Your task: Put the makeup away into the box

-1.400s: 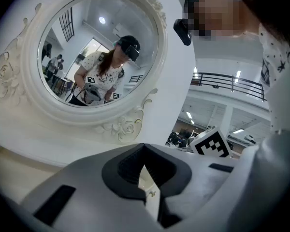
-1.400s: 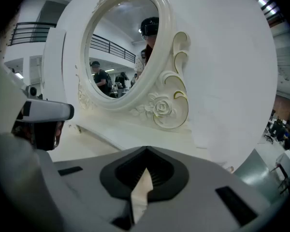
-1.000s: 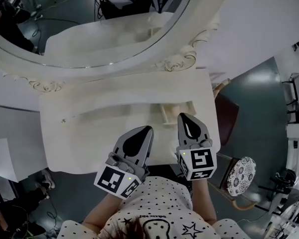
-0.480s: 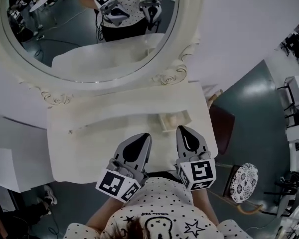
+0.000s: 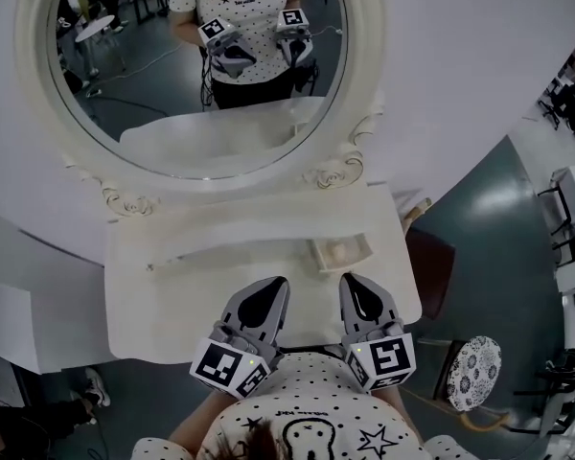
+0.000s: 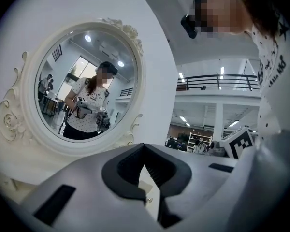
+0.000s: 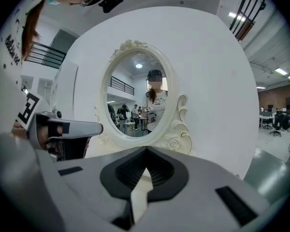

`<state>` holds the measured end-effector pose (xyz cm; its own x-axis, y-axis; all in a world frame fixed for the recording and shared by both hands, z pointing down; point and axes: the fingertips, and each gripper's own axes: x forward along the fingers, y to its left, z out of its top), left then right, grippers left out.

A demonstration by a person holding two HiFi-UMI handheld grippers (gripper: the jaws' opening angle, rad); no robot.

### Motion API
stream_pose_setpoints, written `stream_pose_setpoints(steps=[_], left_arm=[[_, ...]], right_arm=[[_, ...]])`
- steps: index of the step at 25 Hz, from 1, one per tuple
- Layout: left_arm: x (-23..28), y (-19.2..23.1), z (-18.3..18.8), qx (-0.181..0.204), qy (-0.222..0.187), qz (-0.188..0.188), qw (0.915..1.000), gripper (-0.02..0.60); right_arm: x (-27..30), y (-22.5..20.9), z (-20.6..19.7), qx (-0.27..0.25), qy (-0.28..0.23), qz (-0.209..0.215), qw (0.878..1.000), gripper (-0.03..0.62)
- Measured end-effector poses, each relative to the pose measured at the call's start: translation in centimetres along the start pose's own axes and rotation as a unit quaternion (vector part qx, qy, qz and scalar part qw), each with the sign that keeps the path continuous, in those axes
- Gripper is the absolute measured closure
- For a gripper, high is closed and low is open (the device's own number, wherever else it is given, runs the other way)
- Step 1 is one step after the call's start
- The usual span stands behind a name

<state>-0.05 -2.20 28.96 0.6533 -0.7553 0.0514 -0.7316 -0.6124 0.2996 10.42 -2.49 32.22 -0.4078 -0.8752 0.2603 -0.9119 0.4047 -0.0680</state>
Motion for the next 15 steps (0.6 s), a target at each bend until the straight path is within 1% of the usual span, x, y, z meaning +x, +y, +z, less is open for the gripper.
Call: stream_pose_setpoints(steps=[4,9,15], left_arm=[[-1.1,-0.1,-0.3,0.001,0.001,0.007,1.0000,0.586],[-2.0,-0.7,0.0,0.001,-0.013,0.001,0.9999,0.586],[-3.3,-0.6,-0.1,-0.004,-0.014,0.002,0.9999,0.586]], right_arm=[[-1.1,0.7,-0.7,0.005,-0.001,0.005,1.000,0.588],[-2.0,1.7,-1.8,-0.004,-0.001,0.016,1.000,0.588],[-1.7,3.2,-1.7,-0.013,0.002,0.022,1.000,0.588]])
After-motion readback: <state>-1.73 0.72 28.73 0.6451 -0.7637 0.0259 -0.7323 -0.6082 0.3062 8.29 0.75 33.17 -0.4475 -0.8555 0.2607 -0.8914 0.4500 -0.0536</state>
